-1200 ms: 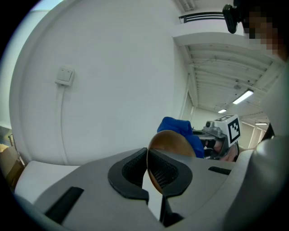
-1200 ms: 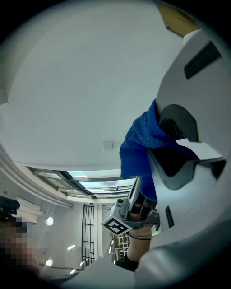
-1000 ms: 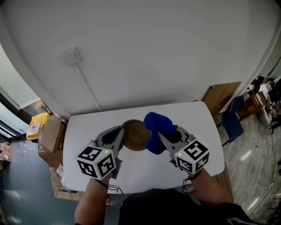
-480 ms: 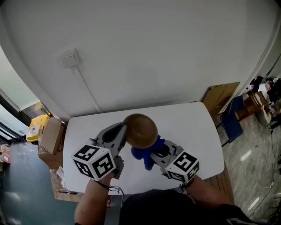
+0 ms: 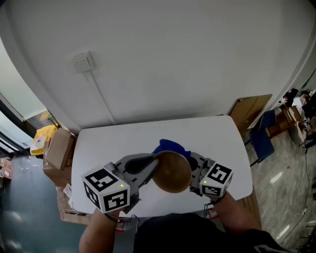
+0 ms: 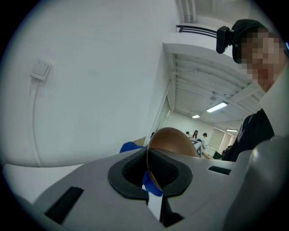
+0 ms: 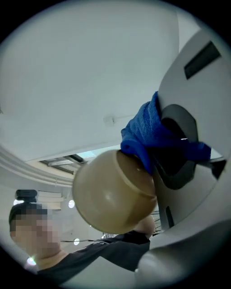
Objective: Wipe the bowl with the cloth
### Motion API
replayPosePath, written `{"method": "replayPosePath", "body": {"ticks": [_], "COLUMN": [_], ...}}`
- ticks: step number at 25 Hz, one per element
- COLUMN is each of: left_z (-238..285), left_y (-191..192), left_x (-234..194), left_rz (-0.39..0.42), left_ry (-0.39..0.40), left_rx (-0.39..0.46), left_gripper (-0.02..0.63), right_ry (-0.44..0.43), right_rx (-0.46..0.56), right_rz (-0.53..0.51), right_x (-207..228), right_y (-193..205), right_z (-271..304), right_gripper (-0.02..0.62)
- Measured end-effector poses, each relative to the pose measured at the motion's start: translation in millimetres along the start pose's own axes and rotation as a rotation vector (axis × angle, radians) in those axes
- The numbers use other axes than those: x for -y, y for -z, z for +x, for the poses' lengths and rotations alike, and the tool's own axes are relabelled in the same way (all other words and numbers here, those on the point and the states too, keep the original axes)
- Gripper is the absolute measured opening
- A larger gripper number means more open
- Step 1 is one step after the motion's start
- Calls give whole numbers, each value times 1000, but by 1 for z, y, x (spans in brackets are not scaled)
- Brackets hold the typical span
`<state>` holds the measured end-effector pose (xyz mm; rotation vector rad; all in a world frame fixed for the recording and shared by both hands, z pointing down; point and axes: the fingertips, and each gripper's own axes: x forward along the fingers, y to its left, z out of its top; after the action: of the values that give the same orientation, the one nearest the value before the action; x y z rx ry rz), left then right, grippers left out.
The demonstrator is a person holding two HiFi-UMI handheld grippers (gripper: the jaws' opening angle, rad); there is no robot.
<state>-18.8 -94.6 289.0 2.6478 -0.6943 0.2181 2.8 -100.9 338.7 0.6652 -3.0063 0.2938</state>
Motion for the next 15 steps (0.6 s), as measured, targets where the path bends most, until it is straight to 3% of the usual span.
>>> {"method": "replayPosePath", "body": {"ticks": [5,11,15], "left_z": [-6,1,7], "left_y": [32,65,74], "left_x": [-3,-12,-16], "left_rz": [72,178,366], "left_ry": [-27,-77,-164], "left_rx": [-137,-276,-372], "left_gripper": [18,18,18], "right_ry": [1,-85,-135], "right_rx": [34,12,-34], "right_rz": [1,-77,-111], "right_x": [11,-2,-9], "right_y": [-11,-22,-26], "right_z": [-9,-3,3], "right_gripper": [26,26,26]}}
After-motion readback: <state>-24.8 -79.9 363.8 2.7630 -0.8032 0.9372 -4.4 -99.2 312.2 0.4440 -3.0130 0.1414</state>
